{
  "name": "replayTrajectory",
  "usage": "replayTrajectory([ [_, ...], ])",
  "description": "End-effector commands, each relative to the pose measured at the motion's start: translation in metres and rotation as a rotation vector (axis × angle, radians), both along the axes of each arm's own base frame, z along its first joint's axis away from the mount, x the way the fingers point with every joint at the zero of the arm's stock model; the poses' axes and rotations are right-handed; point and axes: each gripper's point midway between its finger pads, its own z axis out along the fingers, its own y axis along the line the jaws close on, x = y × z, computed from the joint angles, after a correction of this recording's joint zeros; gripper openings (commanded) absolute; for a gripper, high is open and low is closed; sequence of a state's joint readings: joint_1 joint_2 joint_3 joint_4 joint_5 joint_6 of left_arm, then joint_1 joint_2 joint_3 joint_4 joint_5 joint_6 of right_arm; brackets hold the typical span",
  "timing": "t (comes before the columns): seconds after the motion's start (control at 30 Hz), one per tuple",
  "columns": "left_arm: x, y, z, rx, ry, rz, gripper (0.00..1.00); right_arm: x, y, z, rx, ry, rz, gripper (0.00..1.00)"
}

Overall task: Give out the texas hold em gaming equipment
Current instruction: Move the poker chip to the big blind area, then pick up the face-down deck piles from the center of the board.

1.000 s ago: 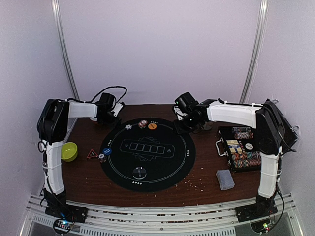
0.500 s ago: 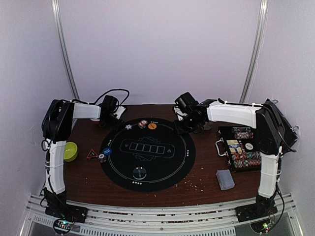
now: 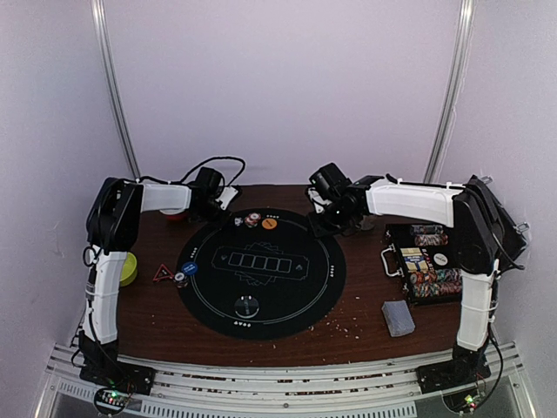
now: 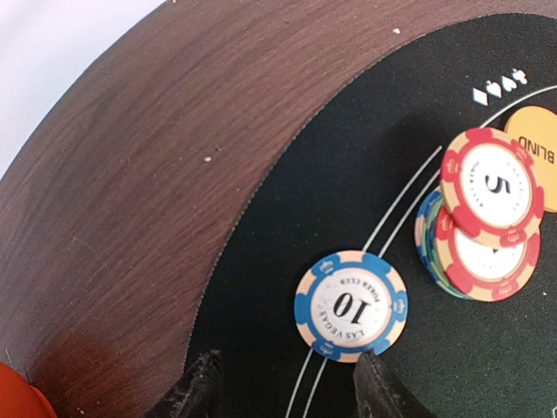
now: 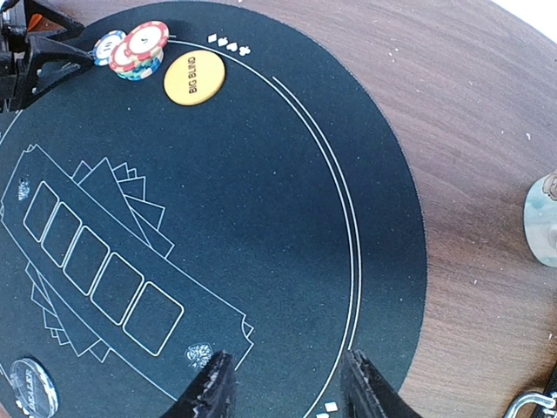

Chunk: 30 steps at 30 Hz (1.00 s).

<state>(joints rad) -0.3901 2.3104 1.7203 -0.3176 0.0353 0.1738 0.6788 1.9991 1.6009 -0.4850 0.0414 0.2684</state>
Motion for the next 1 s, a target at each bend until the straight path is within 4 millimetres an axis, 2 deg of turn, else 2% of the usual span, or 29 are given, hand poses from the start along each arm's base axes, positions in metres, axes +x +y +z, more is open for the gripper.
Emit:
replayTrajectory([
  [0.0, -0.009, 0.0, -0.004, 0.035, 0.026, -0.009, 0.55, -0.001, -0.008, 0.029, 0.011, -0.047, -0.016, 0.44],
  [0.17, -0.011, 0.01, 0.048, 0.027, -0.057, 0.032, 0.55, -0.002, -0.012, 0.051, 0.028, -0.082, -0.02, 0.45],
  [0.27, -0.022, 0.017, 0.083, 0.008, -0.101, 0.054, 0.55, -0.008, -0.014, 0.065, 0.037, -0.087, -0.011, 0.46],
  [0.33, -0.035, 0.025, 0.099, -0.002, -0.116, 0.076, 0.55, -0.014, -0.018, 0.071, 0.028, -0.078, -0.002, 0.47],
  [0.37, -0.043, 0.029, 0.117, -0.018, -0.143, 0.089, 0.55, -0.017, -0.022, 0.073, 0.019, -0.073, -0.004, 0.48],
  [0.4, -0.051, 0.033, 0.124, -0.029, -0.152, 0.099, 0.55, -0.021, -0.026, 0.075, 0.009, -0.069, -0.009, 0.48],
  [0.5, -0.077, 0.043, 0.155, -0.078, -0.195, 0.117, 0.56, -0.039, -0.038, 0.076, -0.009, -0.017, -0.007, 0.54],
  [0.63, -0.112, 0.062, 0.17, -0.088, -0.208, 0.153, 0.62, -0.075, -0.043, 0.076, 0.004, 0.132, 0.03, 0.62],
  [0.7, -0.126, 0.072, 0.177, -0.079, -0.199, 0.181, 0.64, -0.094, -0.061, 0.067, -0.058, 0.209, -0.002, 0.65],
  [0.83, -0.155, 0.082, 0.191, -0.114, -0.199, 0.196, 0.69, -0.121, -0.111, 0.051, -0.215, 0.251, -0.126, 0.68],
  [0.97, -0.18, 0.089, 0.202, -0.153, -0.215, 0.191, 0.72, -0.149, -0.141, 0.042, -0.29, 0.306, -0.185, 0.73],
])
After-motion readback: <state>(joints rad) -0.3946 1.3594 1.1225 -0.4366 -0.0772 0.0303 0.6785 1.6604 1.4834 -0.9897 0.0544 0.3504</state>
